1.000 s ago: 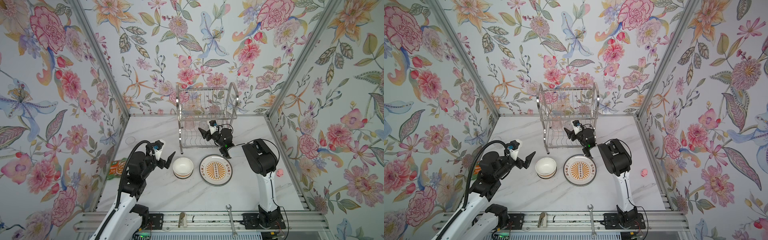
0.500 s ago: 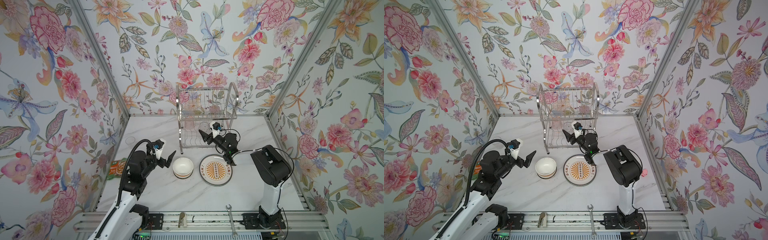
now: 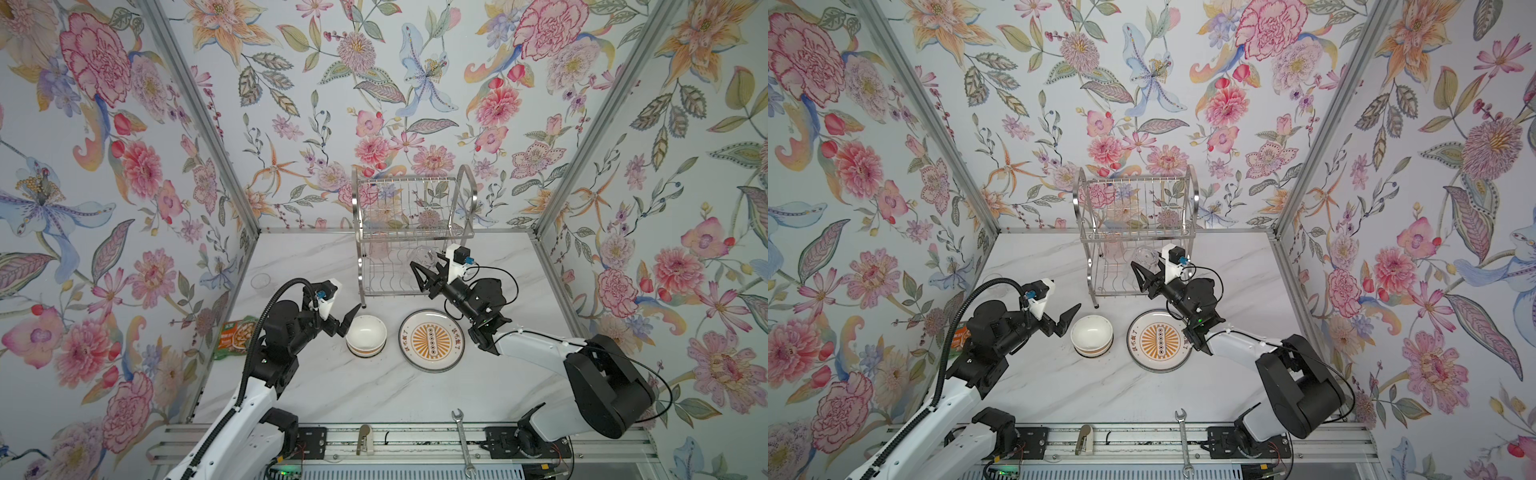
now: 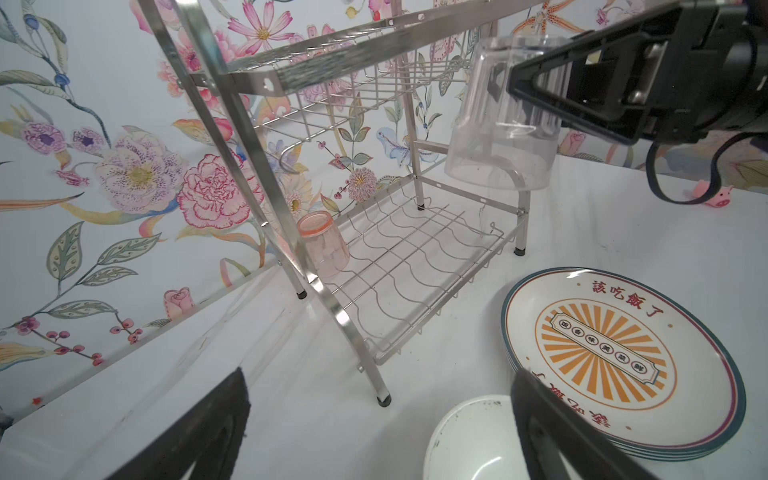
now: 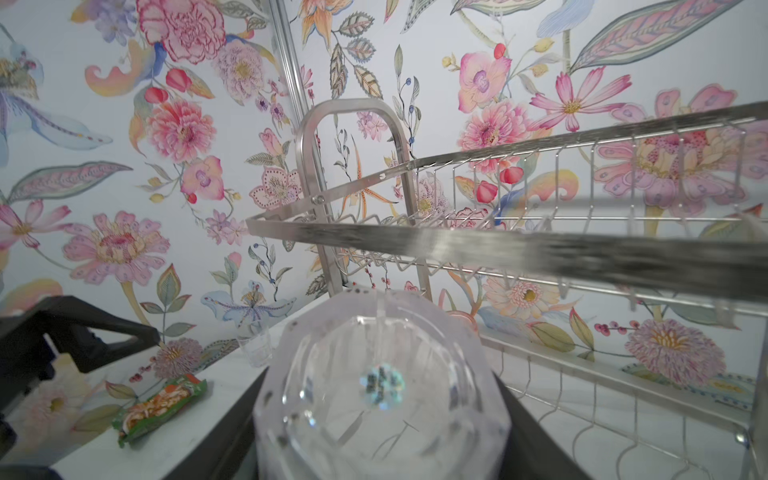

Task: Unload the mixed dishes from the dish rack
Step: 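Draw the glass out toward the left gripper while the left gripper reaches for it, then close the left gripper on the glass while the right gripper releases it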

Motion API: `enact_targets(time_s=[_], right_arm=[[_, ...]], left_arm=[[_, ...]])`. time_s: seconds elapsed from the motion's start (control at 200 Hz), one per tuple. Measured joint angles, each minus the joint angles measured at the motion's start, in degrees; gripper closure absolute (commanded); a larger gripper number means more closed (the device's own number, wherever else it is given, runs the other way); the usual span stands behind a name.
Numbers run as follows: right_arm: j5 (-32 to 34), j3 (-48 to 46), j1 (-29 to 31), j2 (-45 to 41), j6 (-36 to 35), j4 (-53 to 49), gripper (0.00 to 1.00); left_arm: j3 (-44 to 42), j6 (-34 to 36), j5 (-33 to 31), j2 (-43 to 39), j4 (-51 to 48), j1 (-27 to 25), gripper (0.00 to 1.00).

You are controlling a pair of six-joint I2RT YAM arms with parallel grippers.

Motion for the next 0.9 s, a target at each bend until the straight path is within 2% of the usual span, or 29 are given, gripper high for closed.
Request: enact_targets(time_s=[0.285,0.425,0.676,0.896], right_arm=[[4.46,-4.85,0.04,-11.19,21.27,-12.24,1.0],[6.01,-5.27,0.04,-14.62,29.49,-17.07,1.0],[6.45,-5.29,-0.61,-17.57,38.64,-21.29,1.0],[6.01,-6.71,-1.27,-18.4,43.71,-22.77,1.0]], left_arm=[[0.66,1.49,-1.81,9.07,8.59,-11.74,0.05],[1.75,1.01,-2.8,14.45,14.97,-15.21,0.08],[5.77,0.79,-3.26,22.93,22.4,-18.64,0.13],[8.48,-0.07,-3.37,29.05,28.3,-19.89,0.24]])
